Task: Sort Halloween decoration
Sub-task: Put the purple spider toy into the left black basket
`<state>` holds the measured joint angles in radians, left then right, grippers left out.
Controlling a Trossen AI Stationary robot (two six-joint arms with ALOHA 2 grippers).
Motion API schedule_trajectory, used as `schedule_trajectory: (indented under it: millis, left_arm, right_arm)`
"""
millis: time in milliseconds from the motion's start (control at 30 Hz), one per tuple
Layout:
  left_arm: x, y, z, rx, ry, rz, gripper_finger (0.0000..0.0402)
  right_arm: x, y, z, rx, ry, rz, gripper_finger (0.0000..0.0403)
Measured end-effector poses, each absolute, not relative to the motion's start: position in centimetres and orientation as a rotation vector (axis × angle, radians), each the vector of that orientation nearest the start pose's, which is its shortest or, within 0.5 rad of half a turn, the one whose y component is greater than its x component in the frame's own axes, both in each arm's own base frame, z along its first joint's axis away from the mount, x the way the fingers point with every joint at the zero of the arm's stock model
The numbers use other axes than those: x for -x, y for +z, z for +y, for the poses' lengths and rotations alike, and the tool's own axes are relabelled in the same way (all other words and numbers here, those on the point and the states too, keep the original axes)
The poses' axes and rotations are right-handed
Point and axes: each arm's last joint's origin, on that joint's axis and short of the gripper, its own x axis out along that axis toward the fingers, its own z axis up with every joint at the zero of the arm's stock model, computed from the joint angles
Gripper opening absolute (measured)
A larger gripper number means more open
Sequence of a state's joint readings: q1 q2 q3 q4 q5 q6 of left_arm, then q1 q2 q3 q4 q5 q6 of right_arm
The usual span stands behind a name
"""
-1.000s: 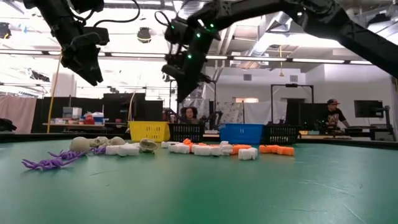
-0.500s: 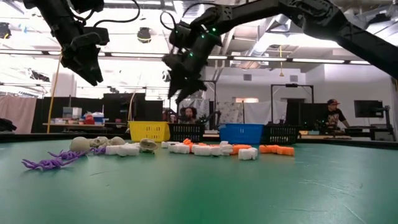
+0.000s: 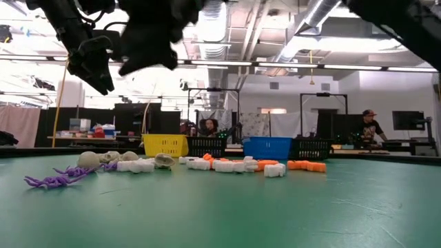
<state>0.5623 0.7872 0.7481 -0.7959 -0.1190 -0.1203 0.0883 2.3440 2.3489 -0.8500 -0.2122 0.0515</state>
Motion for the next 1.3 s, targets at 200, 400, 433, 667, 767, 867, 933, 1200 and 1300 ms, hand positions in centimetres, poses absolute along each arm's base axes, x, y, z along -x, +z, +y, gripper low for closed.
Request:
schedule_trajectory:
  millis: [200, 400, 433, 667, 767, 867, 933, 1200, 1300]
  left_arm:
    - [-12.1, 26.9, 8.0, 0.299, 0.685, 0.791, 0.0256]
    - [-12.1, 26.9, 8.0, 0.296, 0.684, 0.793, 0.0256]
    - [-12.1, 26.9, 8.0, 0.296, 0.684, 0.793, 0.0256]
    - [-12.1, 26.9, 8.0, 0.296, 0.683, 0.793, 0.0256]
    - [-12.1, 26.9, 8.0, 0.295, 0.684, 0.793, 0.0256]
    - [-12.1, 26.9, 8.0, 0.295, 0.685, 0.793, 0.0256]
    - [-12.1, 26.9, 8.0, 0.294, 0.686, 0.793, 0.0256]
    - [-12.1, 26.9, 8.0, 0.294, 0.687, 0.793, 0.0256]
    - [-12.1, 26.9, 8.0, 0.294, 0.687, 0.793, 0.0256]
  right_arm:
    - [-50.7, 27.2, 11.9, 0.038, 0.26, 0.789, 0.0191]
    - [-50.1, 25.1, 14.7, 0.08, 0.252, 0.802, 0.0191]
    - [-50.2, 24.6, 14.8, 0.071, 0.249, 0.798, 0.0191]
    - [-50.6, 22.4, 14.4, 0.02, 0.2, 0.769, 0.0191]
    - [-50.7, 21.9, 13.6, 0.014, 0.101, 0.782, 0.0191]
    - [-51.0, 21.7, 12.3, -0.029, 0.06, 0.782, 0.0191]
    - [-51.1, 21.5, 11.6, -0.037, 0.045, 0.79, 0.0191]
    - [-50.8, 19.7, 11.8, -0.066, 0.041, 0.815, 0.0183]
    - [-50.5, 18.7, 11.6, -0.059, 0.032, 0.843, 0.0173]
